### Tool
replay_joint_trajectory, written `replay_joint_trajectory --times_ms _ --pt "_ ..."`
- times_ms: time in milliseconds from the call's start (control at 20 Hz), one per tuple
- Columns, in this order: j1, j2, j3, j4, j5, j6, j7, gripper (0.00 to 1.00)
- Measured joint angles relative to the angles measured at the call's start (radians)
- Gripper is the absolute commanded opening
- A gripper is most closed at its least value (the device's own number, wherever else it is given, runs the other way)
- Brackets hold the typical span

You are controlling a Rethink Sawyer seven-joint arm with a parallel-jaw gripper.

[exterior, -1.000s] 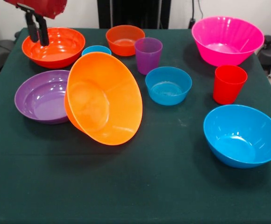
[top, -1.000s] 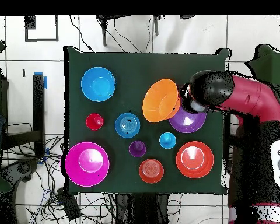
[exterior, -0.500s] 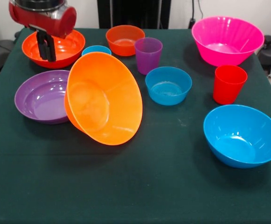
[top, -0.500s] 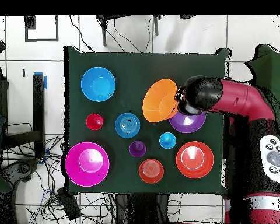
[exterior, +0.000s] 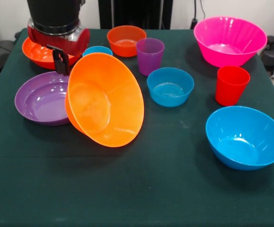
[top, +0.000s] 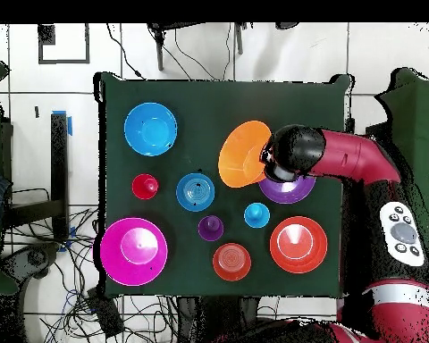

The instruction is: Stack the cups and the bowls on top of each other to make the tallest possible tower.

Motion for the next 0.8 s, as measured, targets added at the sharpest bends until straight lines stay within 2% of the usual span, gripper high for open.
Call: replay_joint_trajectory --times_ms 450,800 --pt "0.005 0.049 0.000 0.006 -0.001 0.000 0.000 0.00" --pt "0.005 0.057 0.006 0.005 0.000 0.017 0.000 0.00"
